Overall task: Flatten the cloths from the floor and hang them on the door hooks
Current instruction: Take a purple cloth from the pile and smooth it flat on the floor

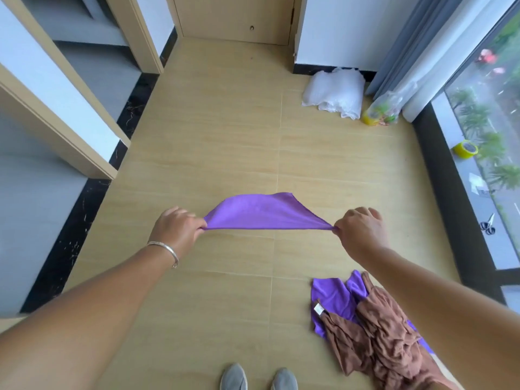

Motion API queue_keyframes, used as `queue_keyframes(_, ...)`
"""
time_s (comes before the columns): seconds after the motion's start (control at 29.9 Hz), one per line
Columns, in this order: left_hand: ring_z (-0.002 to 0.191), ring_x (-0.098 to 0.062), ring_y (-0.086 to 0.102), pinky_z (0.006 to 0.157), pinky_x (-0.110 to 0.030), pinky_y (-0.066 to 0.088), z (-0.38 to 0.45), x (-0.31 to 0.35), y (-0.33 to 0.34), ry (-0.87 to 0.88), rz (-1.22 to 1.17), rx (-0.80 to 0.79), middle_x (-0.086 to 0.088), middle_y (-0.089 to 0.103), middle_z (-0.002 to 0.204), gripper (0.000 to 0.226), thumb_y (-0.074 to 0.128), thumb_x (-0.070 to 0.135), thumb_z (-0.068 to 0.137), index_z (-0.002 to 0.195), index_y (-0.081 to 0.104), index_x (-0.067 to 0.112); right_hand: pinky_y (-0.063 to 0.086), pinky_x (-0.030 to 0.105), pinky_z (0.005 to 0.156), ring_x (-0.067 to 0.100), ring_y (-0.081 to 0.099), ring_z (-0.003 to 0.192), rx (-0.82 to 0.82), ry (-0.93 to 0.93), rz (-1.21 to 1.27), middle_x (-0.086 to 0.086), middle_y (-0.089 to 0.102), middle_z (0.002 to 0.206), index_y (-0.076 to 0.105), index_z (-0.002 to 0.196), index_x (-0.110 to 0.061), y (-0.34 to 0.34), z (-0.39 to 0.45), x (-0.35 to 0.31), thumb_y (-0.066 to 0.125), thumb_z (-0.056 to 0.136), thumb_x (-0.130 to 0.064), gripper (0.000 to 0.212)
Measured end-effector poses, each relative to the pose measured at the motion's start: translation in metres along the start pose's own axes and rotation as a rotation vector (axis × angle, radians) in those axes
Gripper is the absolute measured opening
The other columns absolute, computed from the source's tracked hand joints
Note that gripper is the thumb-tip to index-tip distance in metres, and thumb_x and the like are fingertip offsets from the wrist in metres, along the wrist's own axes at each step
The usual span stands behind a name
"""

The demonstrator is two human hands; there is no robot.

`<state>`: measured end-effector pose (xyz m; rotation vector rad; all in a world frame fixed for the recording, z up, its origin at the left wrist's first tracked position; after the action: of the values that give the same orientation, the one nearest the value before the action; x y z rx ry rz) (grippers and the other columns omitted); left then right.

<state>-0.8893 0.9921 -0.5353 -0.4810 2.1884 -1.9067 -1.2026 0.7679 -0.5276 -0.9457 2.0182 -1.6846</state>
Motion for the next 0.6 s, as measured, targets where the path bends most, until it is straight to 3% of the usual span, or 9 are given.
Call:
queue_keyframes(0.2,0.095,-0.019,0.059,0.101,-0.031,0.030,-0.076,0.005,0.140,0.002,-0.031,-0.213,0.008,0.068,0.088,0.011,0.061,0.029,0.090,0.092,0.072,0.029,0.031,0.030,0.096,0.015,0.049,0.109,-0.173,-0.043,-0.019,-0.014,0.062,0.102,0.069,0.096,-0.037,0.135,-0.059,-0.039,0.046,0.096,-0.041,0.024)
queue_keyframes(0.44,0.100,-0.015,0.058,0.104,-0.030,0.027,-0.156,0.019,0.286,-0.002,-0.020,-0.428,0.011,0.067,0.094,0.013,0.056,0.035,0.092,0.096,0.069,0.034,0.032,0.033,0.097,0.019,0.052,0.106,-0.387,-0.078,0.031,-0.009,0.064,0.097,0.071,0.096,-0.031,0.284,-0.132,-0.079,0.053,0.091,-0.042,0.021)
queue_keyframes(0.54,0.093,-0.018,0.061,0.098,-0.031,0.034,-0.178,0.023,0.330,-0.012,-0.069,-0.504,0.008,0.068,0.086,0.009,0.062,0.030,0.089,0.089,0.071,0.029,0.043,0.038,0.086,0.025,0.060,0.088,-0.462,-0.102,0.062,-0.003,0.066,0.079,0.074,0.078,-0.026,0.330,-0.153,-0.094,0.071,0.082,-0.034,0.009)
queue_keyframes(0.6,0.079,-0.020,0.063,0.083,-0.032,0.044,-0.187,0.025,0.354,0.017,-0.090,-0.548,0.008,0.067,0.074,0.004,0.074,0.024,0.080,0.079,0.072,0.028,0.045,0.036,0.081,0.025,0.061,0.080,-0.446,-0.099,0.060,-0.003,0.064,0.072,0.073,0.072,-0.025,0.356,-0.158,-0.099,0.074,0.080,-0.030,0.009)
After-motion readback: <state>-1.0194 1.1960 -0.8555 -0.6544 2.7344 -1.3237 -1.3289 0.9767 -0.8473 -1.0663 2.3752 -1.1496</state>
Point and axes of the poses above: each hand's wrist, its own z-axis towards the middle knuckle, its own y-axis out of the palm, x = y × z, the point moved 2 cm from there along z, towards the middle knuckle
